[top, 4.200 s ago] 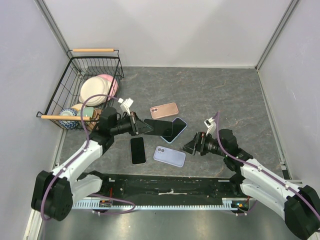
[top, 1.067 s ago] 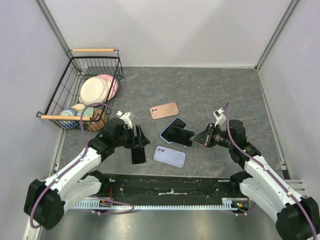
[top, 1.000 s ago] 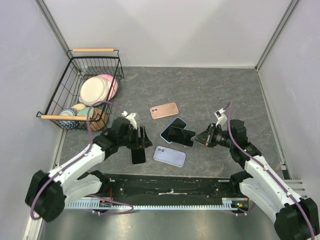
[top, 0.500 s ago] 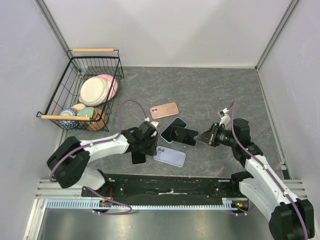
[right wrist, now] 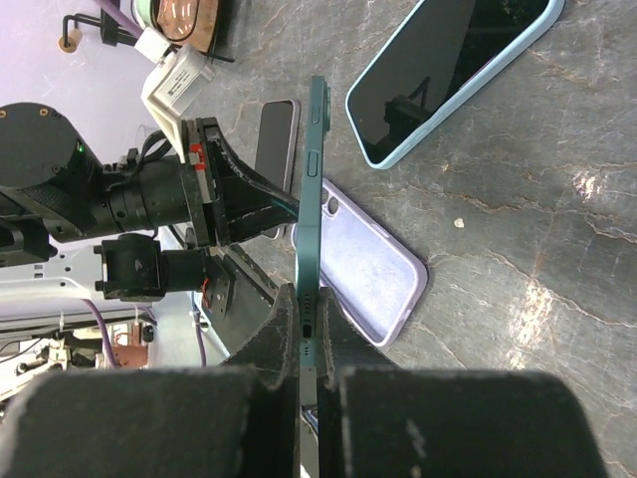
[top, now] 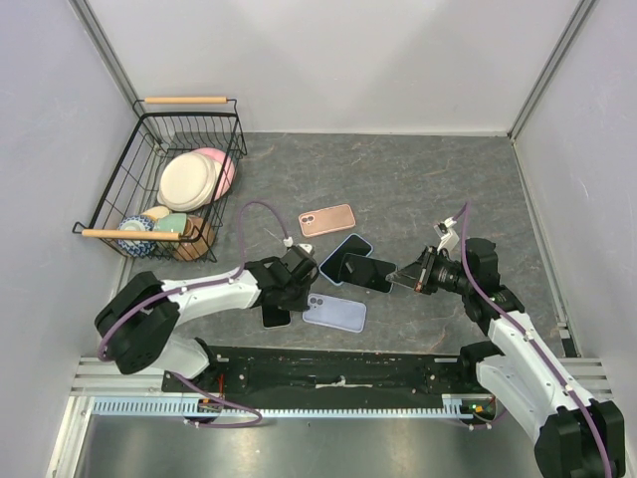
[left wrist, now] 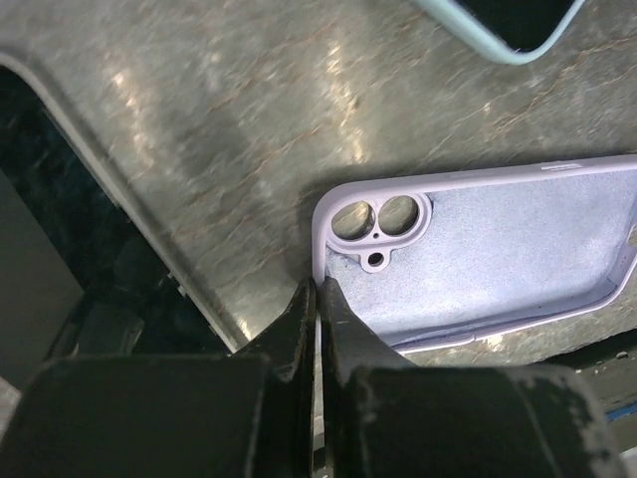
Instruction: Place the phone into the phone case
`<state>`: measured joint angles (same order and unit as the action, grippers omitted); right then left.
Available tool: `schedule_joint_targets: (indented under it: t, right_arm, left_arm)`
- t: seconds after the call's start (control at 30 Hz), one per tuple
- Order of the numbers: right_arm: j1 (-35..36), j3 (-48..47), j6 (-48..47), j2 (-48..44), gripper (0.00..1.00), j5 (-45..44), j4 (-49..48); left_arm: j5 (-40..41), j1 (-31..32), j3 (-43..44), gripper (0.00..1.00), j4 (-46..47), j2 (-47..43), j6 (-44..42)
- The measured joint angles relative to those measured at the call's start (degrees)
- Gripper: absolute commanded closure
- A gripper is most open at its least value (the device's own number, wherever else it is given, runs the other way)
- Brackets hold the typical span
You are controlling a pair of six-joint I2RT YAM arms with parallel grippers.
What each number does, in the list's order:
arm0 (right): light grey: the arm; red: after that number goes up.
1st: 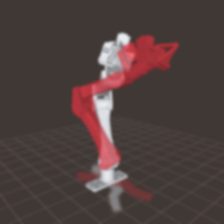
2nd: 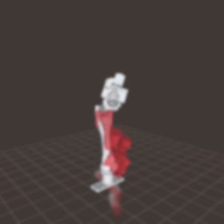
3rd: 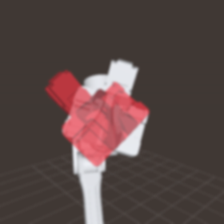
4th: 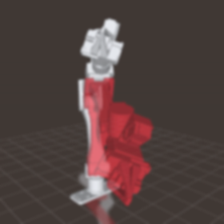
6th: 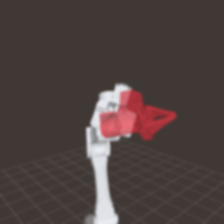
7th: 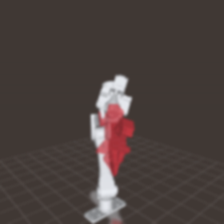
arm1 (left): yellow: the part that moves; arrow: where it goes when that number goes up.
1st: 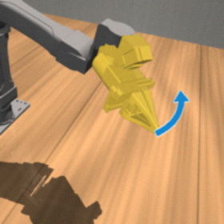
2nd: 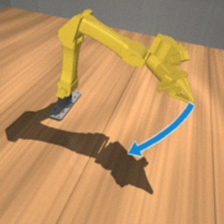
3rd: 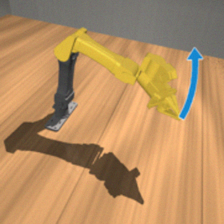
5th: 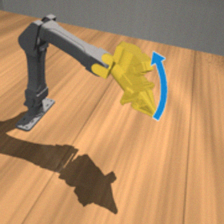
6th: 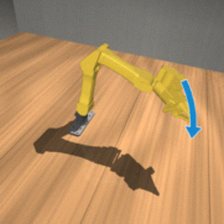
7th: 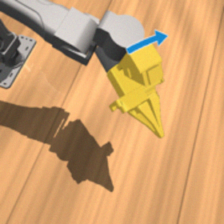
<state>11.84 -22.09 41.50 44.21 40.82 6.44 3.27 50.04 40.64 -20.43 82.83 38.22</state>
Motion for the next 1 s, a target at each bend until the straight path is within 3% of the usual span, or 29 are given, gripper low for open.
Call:
schedule_joint_targets:
  t: [0.2, 0.27, 0.37, 0.4, 0.5, 0.77, 1.0]
  right_arm:
    - [0.0, 0.1, -0.3, 0.0, 1.00, 0.1, 0.1]
    - [0.0, 0.2, -0.3, 0.0, 1.00, 0.1, 0.1]
    - [0.0, 0.2, -0.3, -0.2, 1.00, 0.1, 0.2]
    - [0.0, 0.3, -0.3, -0.4, 1.00, 0.1, 0.1]
    - [0.0, 0.7, -0.3, -1.0, 1.00, 0.3, 0.1]
    - [0.0, 1.0, -0.4, -1.5, 1.00, 1.2, 0.2]
    - [0.0, 1.1, -0.3, -1.5, 1.00, 2.1, 0.5]
  left_arm:
    - [2.2, 2.0, -1.8, 0.98, -4.0, -3.7, 6.3]
    - [2.5, 2.9, -1.9, 0.92, -4.4, -3.7, 7.8]
    - [2.9, 4.2, -1.9, 0.72, -4.6, -2.9, 9.1]
    - [3.3, 4.6, -1.8, 0.59, -4.5, -2.7, 9.5]
    - [3.5, 5.5, -1.7, 0.46, -4.2, -2.8, 10.5]
    - [4.8, 6.0, 1.1, 0.32, -10.4, -4.6, 9.3]
    - [3.8, 4.3, 1.2, 0.26, -12.1, -16.2, 6.8]
